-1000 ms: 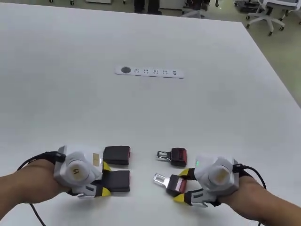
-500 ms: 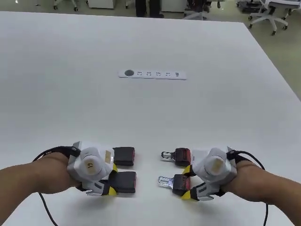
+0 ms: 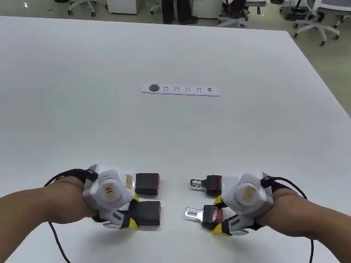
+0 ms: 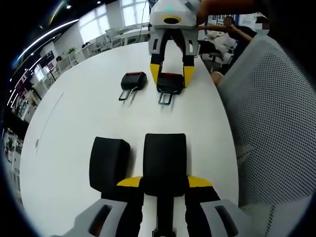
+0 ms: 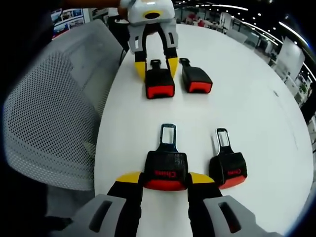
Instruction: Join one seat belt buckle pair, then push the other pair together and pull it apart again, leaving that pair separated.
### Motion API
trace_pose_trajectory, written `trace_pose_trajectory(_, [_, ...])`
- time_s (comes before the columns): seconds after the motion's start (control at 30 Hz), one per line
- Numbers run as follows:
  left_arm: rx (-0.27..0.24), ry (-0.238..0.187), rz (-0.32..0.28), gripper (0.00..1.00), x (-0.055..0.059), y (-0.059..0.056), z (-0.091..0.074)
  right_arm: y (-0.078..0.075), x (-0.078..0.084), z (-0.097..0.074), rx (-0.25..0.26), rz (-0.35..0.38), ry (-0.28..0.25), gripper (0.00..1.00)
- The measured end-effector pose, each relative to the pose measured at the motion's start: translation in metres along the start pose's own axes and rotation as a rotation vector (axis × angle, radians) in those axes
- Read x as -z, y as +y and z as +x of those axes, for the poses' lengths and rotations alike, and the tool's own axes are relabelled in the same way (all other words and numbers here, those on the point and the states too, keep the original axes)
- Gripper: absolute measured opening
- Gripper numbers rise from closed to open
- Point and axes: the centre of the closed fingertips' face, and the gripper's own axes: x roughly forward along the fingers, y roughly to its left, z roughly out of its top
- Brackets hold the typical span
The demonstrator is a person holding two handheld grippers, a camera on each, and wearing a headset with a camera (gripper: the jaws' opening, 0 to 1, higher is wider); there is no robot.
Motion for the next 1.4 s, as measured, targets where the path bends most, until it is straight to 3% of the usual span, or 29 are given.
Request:
trace_pose_trajectory(0.2, [-0.006, -0.019, -0.024, 0.33, 0.001, 0.001, -0.001, -0.005, -0.007, 0.004, 0.022, -0.017, 0.013, 0.32])
trace_pose_trajectory(0.43, [-0.006, -0.020, -0.018, 0.33, 0.002, 0.001, 0.000, -0.003, -0.026, 0.014, 0.031, 0.006, -0.030, 0.32])
trace_pose_trajectory(0.8, [0.004, -0.003, -0.005, 0.33, 0.001, 0.000, 0.001, 0.006, -0.051, 0.029, -0.017, -0.045, -0.022, 0.32])
trace_pose_trajectory(1.3, [0.024, 0.018, 0.030, 0.33, 0.001, 0.000, 0.002, 0.007, -0.064, 0.037, -0.039, -0.077, -0.041, 0.32])
trace_pose_trajectory(1.4, [0.029, 0.006, 0.031, 0.33, 0.001, 0.000, 0.002, 0.007, -0.062, 0.035, -0.038, -0.069, -0.042, 0.32])
